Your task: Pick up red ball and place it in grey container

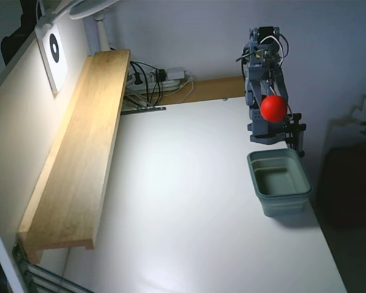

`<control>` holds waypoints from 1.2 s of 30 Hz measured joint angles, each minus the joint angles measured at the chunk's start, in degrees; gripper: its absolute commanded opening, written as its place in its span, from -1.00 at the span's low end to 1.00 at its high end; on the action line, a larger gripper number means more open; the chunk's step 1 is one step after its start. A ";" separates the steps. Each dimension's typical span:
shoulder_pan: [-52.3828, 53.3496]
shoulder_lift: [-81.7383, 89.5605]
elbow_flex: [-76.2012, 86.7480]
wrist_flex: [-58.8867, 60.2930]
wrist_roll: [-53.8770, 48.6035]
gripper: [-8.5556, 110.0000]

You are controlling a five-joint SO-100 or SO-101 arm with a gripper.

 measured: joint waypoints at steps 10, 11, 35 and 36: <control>-0.26 -12.22 -3.87 -3.43 0.09 -0.47; -0.26 -13.71 -4.31 -4.22 0.09 -0.47; -0.35 -51.24 -36.56 -9.14 0.09 -0.21; -0.35 -51.86 -37.35 -9.14 0.09 -0.21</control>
